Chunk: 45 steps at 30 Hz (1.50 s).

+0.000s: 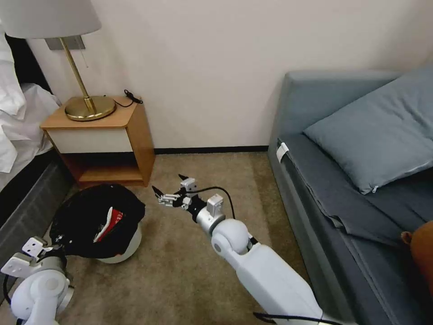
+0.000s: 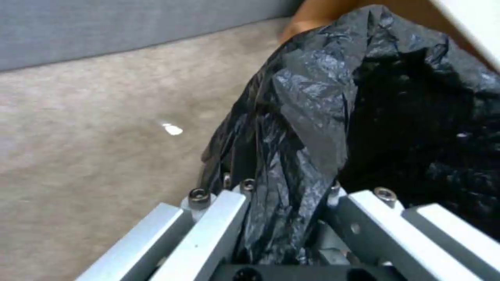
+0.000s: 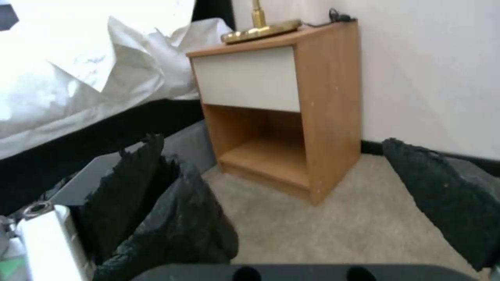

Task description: Pick up the trash bin, then pick up the garbage on the floor and place it into the trash bin.

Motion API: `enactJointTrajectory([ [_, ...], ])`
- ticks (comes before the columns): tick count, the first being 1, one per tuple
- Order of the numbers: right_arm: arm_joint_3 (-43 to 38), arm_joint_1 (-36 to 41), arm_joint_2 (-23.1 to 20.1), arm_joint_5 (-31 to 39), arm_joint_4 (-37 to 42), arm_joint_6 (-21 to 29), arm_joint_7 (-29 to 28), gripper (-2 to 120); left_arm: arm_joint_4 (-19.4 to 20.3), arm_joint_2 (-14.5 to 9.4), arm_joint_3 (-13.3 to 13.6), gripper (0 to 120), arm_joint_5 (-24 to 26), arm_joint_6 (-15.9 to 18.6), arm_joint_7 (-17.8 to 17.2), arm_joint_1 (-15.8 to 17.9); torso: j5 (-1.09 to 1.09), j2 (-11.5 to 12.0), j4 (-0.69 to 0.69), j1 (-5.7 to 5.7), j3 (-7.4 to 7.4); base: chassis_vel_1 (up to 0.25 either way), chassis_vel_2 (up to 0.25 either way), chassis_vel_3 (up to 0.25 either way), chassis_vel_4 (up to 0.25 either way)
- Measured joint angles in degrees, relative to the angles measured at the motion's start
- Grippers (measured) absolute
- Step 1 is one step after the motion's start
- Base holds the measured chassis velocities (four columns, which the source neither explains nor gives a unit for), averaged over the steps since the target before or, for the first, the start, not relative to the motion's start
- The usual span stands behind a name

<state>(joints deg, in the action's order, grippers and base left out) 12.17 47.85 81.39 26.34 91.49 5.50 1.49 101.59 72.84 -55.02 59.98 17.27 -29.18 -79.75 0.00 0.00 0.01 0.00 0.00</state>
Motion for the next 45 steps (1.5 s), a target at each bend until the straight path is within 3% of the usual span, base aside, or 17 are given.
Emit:
enactJointTrajectory([
  [7,-0.3,5.5,0.5,-3.5,0.9,-0.5,-0.1,100,-2.2,-1.1,0.0,5,-0.6,0.3,0.3,-0.9,0.0,0.0,-0.01,0.0,0.0,0.0,0.0,0.0,0.0],
  [17,-0.2,7.7,0.9,-5.1,2.1,-1.4,-0.8,100,-0.9,-1.3,-0.4,39,-2.3,-0.1,1.0,-2.3,-0.01,0.0,-0.01,0.0,0.0,0.0,0.0,0.0,0.0],
  [18,-0.2,7.7,0.7,-5.1,2.3,-1.4,-1.2,100,0.0,-1.3,-0.6,47,-3.5,-0.5,1.7,-2.8,-0.01,0.0,-0.01,0.0,0.0,0.0,0.0,0.0,0.0],
  [20,-0.2,7.6,0.5,-5.1,2.4,-1.3,-1.7,100,0.5,-1.3,-0.8,50,-4.5,-0.8,2.3,-3.2,-0.01,0.0,-0.01,0.0,0.0,0.0,0.0,0.0,0.0],
  [21,-0.3,7.5,0.4,-5.1,2.4,-1.0,-2.7,100,1.2,-1.3,-1.2,59,-7.2,-1.4,3.4,-3.6,0.0,0.0,-0.01,0.0,0.0,0.0,0.0,0.0,0.0],
  [24,-0.3,7.1,0.4,-4.8,2.4,-0.1,-4.6,100,2.2,-1.3,-1.7,68,-10.7,-2.1,4.9,-4.3,0.0,0.0,-0.01,0.0,0.0,0.0,0.0,0.0,0.0],
  [33,-0.5,6.2,0.7,-3.4,2.7,2.6,-9.4,100,6.0,-1.4,-3.1,96,-14.6,-2.3,8.3,-6.9,-0.01,0.0,-0.01,0.0,0.0,0.0,0.0,0.0,0.0],
  [36,-0.5,6.0,0.7,-3.2,3.4,3.8,-11.6,100,7.8,-1.4,-4.0,100,-16.8,-3.2,10.6,-8.5,0.0,0.0,-0.01,0.0,0.0,0.0,0.0,0.0,0.0],
  [40,-0.7,5.5,0.9,-3.3,4.2,8.1,-18.7,100,10.5,-1.3,-4.6,100,-22.7,-7.5,16.9,-10.0,0.0,0.0,0.0,0.0,0.0,0.0,0.0,0.0,0.0],
  [42,-1.4,5.3,0.8,-2.8,5.1,11.8,-23.3,100,12.2,-1.7,-3.8,100,-26.3,-9.0,21.4,-10.7,0.0,0.0,-0.01,0.0,0.0,0.0,0.0,0.0,0.0],
  [45,-2.1,5.3,0.6,-2.2,6.0,14.3,-26.4,100,13.2,-2.4,-2.5,100,-28.1,-9.2,23.7,-10.5,0.0,0.0,0.0,0.0,0.0,0.0,0.0,0.0,0.0],
])
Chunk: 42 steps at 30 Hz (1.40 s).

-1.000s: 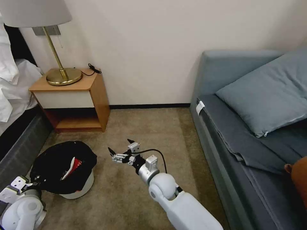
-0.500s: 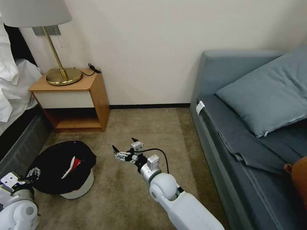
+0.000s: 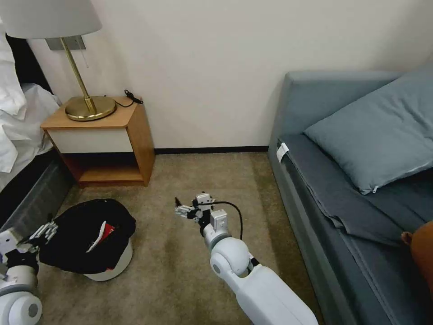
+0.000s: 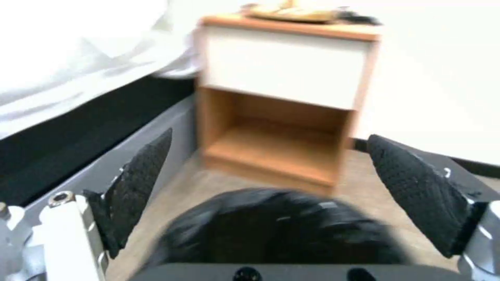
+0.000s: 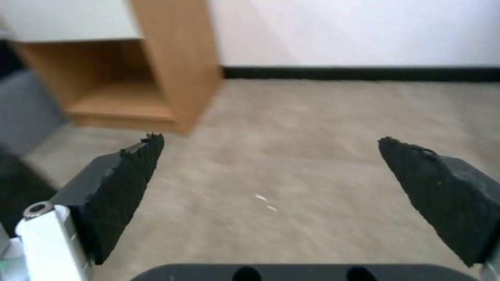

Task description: Pick up the trash bin, then pick up the garbage on the floor and place it into the trash bin.

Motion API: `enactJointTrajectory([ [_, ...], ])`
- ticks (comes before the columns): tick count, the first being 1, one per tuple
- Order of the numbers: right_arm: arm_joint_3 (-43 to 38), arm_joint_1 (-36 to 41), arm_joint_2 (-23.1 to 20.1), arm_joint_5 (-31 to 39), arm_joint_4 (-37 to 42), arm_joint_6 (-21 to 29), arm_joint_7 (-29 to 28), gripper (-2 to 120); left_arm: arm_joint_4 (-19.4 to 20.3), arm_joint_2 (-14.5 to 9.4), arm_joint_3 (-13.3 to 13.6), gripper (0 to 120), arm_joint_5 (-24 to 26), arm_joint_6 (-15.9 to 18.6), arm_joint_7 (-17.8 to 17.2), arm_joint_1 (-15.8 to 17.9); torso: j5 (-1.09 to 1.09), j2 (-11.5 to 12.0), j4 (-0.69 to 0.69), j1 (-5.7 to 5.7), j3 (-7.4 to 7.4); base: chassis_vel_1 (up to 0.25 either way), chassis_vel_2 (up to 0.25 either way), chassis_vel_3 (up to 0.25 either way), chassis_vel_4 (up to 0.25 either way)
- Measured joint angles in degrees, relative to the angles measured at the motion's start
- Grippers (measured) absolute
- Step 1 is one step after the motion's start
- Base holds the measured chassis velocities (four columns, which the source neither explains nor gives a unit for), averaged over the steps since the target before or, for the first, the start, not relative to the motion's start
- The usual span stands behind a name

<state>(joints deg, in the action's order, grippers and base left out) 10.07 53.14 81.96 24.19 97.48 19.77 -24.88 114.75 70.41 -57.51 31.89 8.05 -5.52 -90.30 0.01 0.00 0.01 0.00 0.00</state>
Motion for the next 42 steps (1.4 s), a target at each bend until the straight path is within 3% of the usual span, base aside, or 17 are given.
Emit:
enactJointTrajectory([
  [5,-0.4,0.1,-0.2,0.5,0.5,1.2,-1.4,100,0.3,-0.4,0.8,100,-0.7,0.0,0.8,0.3,0.0,0.0,0.0,0.0,0.0,0.0,0.0,0.0,0.0],
  [7,-1.8,0.5,-0.8,2.4,2.1,4.1,-5.0,100,0.9,-1.9,3.8,100,-2.6,0.2,2.4,1.6,0.01,0.0,-0.02,0.0,0.0,0.0,0.0,0.0,0.0],
  [11,-3.5,1.3,-1.5,3.1,3.3,4.8,-6.3,100,1.2,-3.3,6.6,100,-3.7,1.0,2.7,2.9,0.0,0.0,-0.02,0.0,0.0,0.0,0.0,0.0,0.0],
  [13,-7.4,4.1,-3.6,3.3,6.5,4.7,-5.9,100,0.7,-6.6,13.4,100,-4.7,2.9,2.3,6.7,0.01,0.0,-0.02,0.0,0.0,0.0,0.0,0.0,0.0],
  [14,-7.4,4.1,-3.6,3.3,6.5,4.7,-5.9,100,0.7,-6.6,13.4,100,-4.7,2.9,2.3,6.7,0.01,0.0,-0.02,0.0,0.0,0.0,0.0,0.0,0.0],
  [17,-10.7,7.1,-4.2,3.3,8.3,3.4,-4.0,100,-1.3,-7.9,21.6,100,-4.7,4.5,0.7,10.8,0.0,0.0,-0.03,0.0,0.0,0.0,0.0,0.0,0.0],
  [18,-10.7,7.1,-4.2,3.3,8.3,3.4,-4.0,100,-1.3,-7.9,21.6,100,-4.7,4.5,0.7,10.8,0.0,0.0,-0.03,0.0,0.0,0.0,0.0,0.0,0.0],
  [20,-11.0,8.4,-3.5,3.4,8.5,2.0,-2.4,100,-2.9,-7.7,26.0,100,-5.0,4.9,0.2,13.0,0.0,0.0,-0.02,0.0,0.0,0.0,0.0,0.0,0.0],
  [23,-10.8,9.5,-2.0,3.2,8.4,1.6,-1.3,100,-3.8,-7.6,28.4,100,-5.5,4.9,-0.2,14.1,0.0,0.0,-0.02,0.0,0.0,0.0,0.0,0.0,0.0],
  [42,-10.5,10.1,-1.2,2.8,7.8,1.7,-1.1,100,-3.9,-7.6,28.3,100,-5.5,4.9,-0.6,14.1,-0.01,0.0,-0.01,0.0,0.0,0.0,0.0,0.0,0.0],
])
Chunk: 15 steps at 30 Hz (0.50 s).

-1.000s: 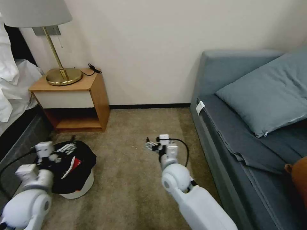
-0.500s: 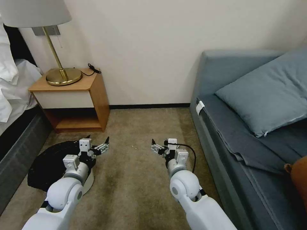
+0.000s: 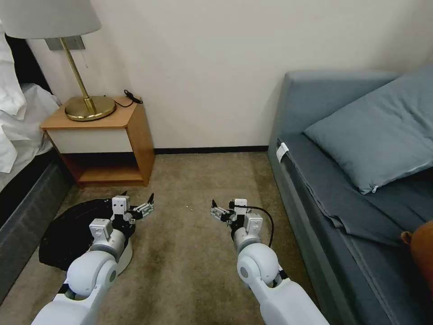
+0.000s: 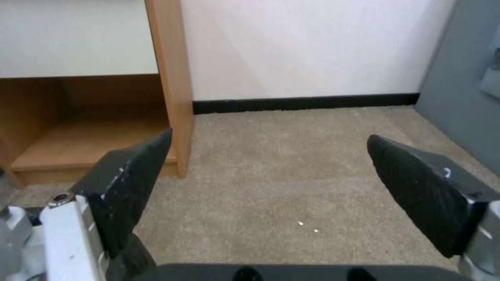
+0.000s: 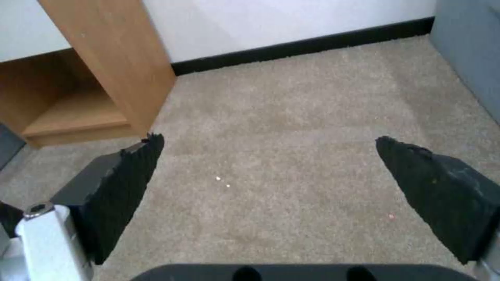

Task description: Pick up the trash bin, then pick up the garbage on the floor and place it into the trash bin.

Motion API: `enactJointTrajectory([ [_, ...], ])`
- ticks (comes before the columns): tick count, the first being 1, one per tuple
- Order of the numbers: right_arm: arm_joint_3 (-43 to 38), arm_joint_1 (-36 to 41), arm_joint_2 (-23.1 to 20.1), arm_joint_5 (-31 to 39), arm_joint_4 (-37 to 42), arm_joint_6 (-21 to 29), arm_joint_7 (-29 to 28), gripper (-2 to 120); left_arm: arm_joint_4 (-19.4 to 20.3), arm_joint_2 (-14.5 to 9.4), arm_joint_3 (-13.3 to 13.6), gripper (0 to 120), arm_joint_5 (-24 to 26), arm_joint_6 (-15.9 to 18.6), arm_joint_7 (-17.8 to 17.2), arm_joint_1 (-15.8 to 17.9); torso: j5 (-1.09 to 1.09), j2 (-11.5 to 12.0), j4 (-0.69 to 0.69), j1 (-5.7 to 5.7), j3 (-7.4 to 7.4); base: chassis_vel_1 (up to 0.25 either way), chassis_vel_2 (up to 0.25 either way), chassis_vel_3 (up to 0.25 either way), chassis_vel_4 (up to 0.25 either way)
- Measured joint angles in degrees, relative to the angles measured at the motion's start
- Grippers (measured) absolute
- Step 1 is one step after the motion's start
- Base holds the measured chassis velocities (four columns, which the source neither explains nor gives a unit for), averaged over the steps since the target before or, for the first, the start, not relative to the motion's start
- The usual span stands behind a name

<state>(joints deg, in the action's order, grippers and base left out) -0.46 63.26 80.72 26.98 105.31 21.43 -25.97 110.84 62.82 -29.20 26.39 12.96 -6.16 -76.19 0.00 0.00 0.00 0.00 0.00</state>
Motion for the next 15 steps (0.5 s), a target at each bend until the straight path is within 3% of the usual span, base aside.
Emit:
enactJointTrajectory([
  [15,0.1,-0.1,0.0,0.0,-0.1,0.0,0.0,100,0.0,0.0,-0.1,100,0.1,-0.1,0.0,-0.1,0.0,0.0,0.0,0.0,0.0,0.0,0.0,0.0,0.0],
])
